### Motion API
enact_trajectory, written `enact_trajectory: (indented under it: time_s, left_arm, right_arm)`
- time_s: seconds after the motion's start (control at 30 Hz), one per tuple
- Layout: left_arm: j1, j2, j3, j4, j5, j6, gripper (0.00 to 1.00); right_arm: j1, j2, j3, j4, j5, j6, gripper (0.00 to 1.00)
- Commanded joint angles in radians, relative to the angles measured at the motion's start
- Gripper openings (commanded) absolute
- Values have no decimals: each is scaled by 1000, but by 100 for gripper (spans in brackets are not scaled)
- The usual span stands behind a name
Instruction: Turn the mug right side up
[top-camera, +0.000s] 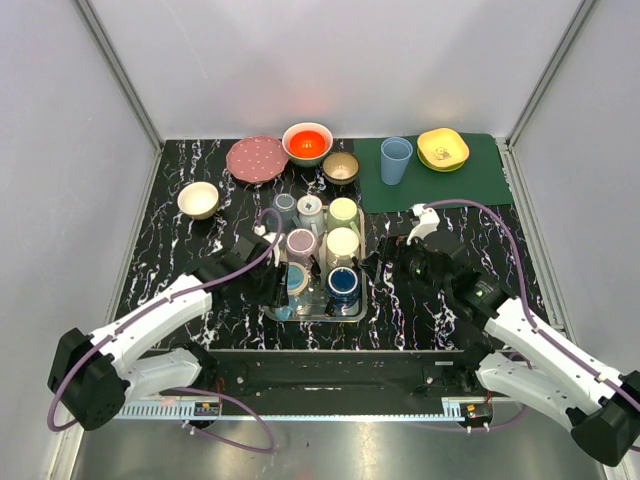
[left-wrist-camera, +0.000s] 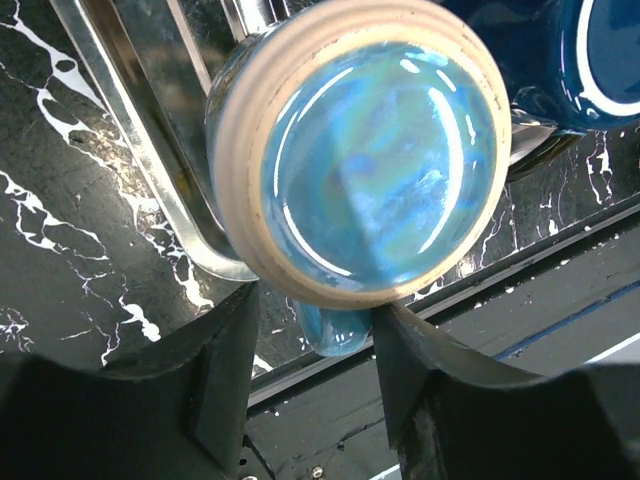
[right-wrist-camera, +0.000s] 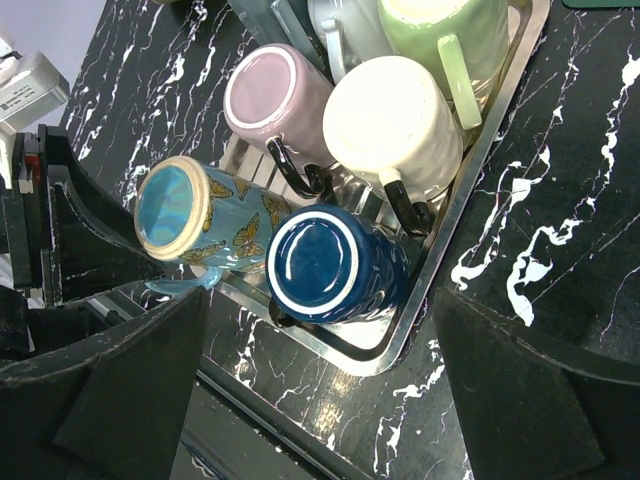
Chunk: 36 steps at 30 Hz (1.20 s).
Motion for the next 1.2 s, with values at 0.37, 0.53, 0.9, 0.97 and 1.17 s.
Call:
enact_trajectory:
  time_s: [0.37, 0.53, 0.9, 0.97, 1.17]
  left_arm:
    - [-60, 73, 31, 44, -64, 34, 28]
    - [-63, 36, 46, 28, -61, 22, 0]
    - [-104, -180, 327, -143, -96, -24, 0]
    - [-104, -218, 374, -123, -82, -41, 0]
    - [-104, -352, 295, 226, -33, -122, 0]
  right_arm:
    - [-2, 28, 4, 30, -13, -7, 100]
    - [-2, 18, 3, 24, -21, -1, 100]
    - [-1, 15, 105, -1, -180, 40, 100]
    - [-1, -16, 100, 31, -206, 92, 100]
    - [-2, -94, 62, 211, -378, 216, 91]
